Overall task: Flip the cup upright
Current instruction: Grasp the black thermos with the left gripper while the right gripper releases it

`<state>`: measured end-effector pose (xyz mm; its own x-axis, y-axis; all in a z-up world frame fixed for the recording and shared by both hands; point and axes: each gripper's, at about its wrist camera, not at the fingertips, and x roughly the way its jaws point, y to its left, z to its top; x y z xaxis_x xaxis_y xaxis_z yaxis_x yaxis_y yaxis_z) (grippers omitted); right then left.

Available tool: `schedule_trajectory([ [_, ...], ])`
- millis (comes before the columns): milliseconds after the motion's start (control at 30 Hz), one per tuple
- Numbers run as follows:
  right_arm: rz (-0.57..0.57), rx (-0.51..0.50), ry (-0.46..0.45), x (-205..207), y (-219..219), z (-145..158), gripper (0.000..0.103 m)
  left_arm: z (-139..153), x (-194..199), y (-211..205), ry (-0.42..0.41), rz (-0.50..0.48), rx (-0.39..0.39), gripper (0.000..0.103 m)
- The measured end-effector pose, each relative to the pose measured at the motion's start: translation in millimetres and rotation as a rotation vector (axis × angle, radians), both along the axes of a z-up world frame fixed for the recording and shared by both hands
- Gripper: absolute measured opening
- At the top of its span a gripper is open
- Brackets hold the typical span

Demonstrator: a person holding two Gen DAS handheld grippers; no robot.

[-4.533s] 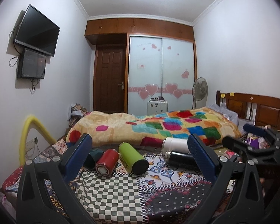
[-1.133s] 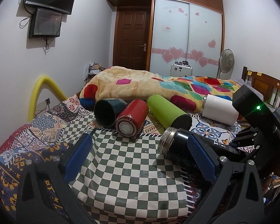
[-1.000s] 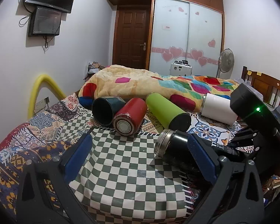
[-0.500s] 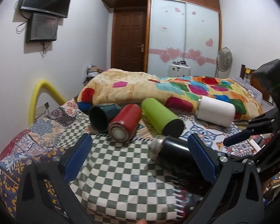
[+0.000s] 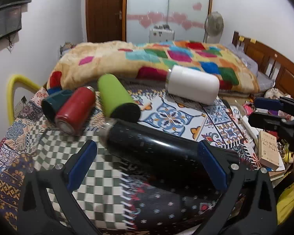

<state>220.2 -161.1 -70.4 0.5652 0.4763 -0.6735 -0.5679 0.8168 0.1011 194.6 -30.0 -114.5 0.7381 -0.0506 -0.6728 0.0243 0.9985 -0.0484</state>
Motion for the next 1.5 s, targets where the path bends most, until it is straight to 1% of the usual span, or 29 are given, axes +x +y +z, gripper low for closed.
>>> schedule_trajectory([
  [100,-0.018,0.007,0.010,6,-6,-16,0.066,-6,12,-9,0.066,-0.008,-0.018,0.103],
  [167,-0.016,0.011,0.029,12,-10,-27,0.066,-11,17,-13,0.090,0.006,-0.001,0.103],
  [233,-0.002,0.020,0.058,18,-10,-40,0.066,-13,19,-16,0.097,0.020,0.019,0.103],
  [333,0.032,0.017,0.094,22,-3,-60,0.065,-12,20,-15,0.105,0.029,0.016,0.103],
  [533,0.094,0.107,0.130,19,-5,-63,0.066,-11,20,-8,0.124,0.028,0.027,0.103],
  [667,0.125,0.115,0.116,4,-2,-62,0.066,-12,14,-1,0.129,0.036,0.030,0.103],
  [767,0.151,0.129,0.113,-7,4,-64,0.066,-16,10,7,0.153,0.043,0.003,0.103],
  [800,0.159,0.131,0.112,-10,7,-66,0.066,-19,8,11,0.173,0.054,-0.010,0.103],
  [900,0.183,0.120,0.108,-22,18,-72,0.066,-22,0,17,0.171,0.089,0.016,0.103],
  [967,0.183,0.101,0.092,-28,25,-76,0.066,-24,-5,22,0.171,0.088,0.013,0.103],
  [1067,0.205,0.117,0.108,-30,32,-78,0.066,-30,-7,26,0.175,0.099,0.008,0.103],
  [1133,0.207,0.124,0.109,-30,35,-78,0.066,-39,-2,30,0.225,0.101,-0.010,0.103],
  [1167,0.206,0.126,0.108,-30,36,-78,0.066,-49,3,32,0.286,0.081,-0.052,0.103],
  [1200,0.205,0.131,0.108,-30,36,-78,0.066,-53,5,38,0.312,0.060,-0.128,0.103],
  [1233,0.203,0.135,0.108,-30,35,-78,0.066,-57,8,41,0.341,0.050,-0.182,0.102],
  [1267,0.198,0.140,0.109,-30,34,-79,0.066,-57,8,43,0.342,0.049,-0.194,0.100],
  [1300,0.191,0.142,0.112,-29,33,-80,0.066,-54,9,41,0.335,0.048,-0.177,0.100],
  [1367,0.170,0.137,0.111,-28,30,-81,0.066,-53,11,40,0.348,0.022,-0.189,0.095],
  [1500,0.140,0.151,0.109,-26,20,-81,0.066,-49,16,35,0.364,-0.040,-0.157,0.088],
])
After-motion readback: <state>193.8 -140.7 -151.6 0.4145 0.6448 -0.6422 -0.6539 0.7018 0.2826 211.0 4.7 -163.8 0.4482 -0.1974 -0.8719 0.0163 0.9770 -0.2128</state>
